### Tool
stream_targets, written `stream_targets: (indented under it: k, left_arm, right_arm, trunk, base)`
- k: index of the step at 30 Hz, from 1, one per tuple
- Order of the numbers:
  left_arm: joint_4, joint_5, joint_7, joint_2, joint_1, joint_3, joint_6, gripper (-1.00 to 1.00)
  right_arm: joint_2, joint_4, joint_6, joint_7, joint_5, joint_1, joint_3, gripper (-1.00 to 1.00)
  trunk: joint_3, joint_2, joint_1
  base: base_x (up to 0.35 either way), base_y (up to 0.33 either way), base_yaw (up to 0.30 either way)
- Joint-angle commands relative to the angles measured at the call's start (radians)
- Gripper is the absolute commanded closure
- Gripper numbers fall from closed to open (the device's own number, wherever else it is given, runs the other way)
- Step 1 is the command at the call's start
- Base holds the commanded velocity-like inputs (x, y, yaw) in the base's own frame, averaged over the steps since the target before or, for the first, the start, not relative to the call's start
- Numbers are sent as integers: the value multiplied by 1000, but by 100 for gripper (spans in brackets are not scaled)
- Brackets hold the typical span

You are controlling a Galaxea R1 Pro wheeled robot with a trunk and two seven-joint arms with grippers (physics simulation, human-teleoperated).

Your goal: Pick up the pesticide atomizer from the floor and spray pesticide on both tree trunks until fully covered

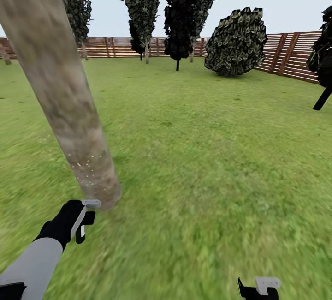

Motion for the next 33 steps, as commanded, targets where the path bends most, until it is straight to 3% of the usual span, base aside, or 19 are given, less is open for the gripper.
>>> stream_targets:
  k: [1, 10, 12, 14, 16, 19, 33]
  left_arm:
    - [-2, -10, -4, -1, 0, 3, 5, 100]
    - [-5, -10, -2, 0, 0, 4, 5, 100]
    - [-5, -10, -3, 0, 0, 18, 5, 100]
    - [-6, -10, -5, -1, 0, 57, 2, 100]
    - [-6, -10, -5, -1, 0, 65, -12, 100]
    - [-1, -9, -3, -2, 0, 66, -38, 100]
    - [1, -10, -2, -9, 0, 65, -41, 100]
  right_arm:
    - [0, 1, -4, 3, 6, -1, -8, -100]
    - [1, 1, -4, 4, 6, -1, -8, -100]
    - [2, 1, -4, 4, 6, -1, -8, -100]
    - [2, 1, -4, 4, 7, -1, -8, -100]
    - [2, 1, -4, 4, 8, -1, -8, -100]
    - [2, 1, -4, 4, 8, -1, -8, -100]
    - [2, 1, -4, 5, 8, -1, -8, -100]
  trunk:
    - [-1, 0, 0]
    - [-1, 0, 0]
    - [-1, 0, 0]
    - [-1, 0, 0]
    - [-1, 0, 0]
    - [-1, 0, 0]
    - [-1, 0, 0]
  base:
    - [149, -264, 0]
    - [46, -269, 73]
    - [29, -273, 269]
    - [112, -273, 275]
    - [138, -271, 276]
    - [155, -266, 277]
    - [160, -264, 232]
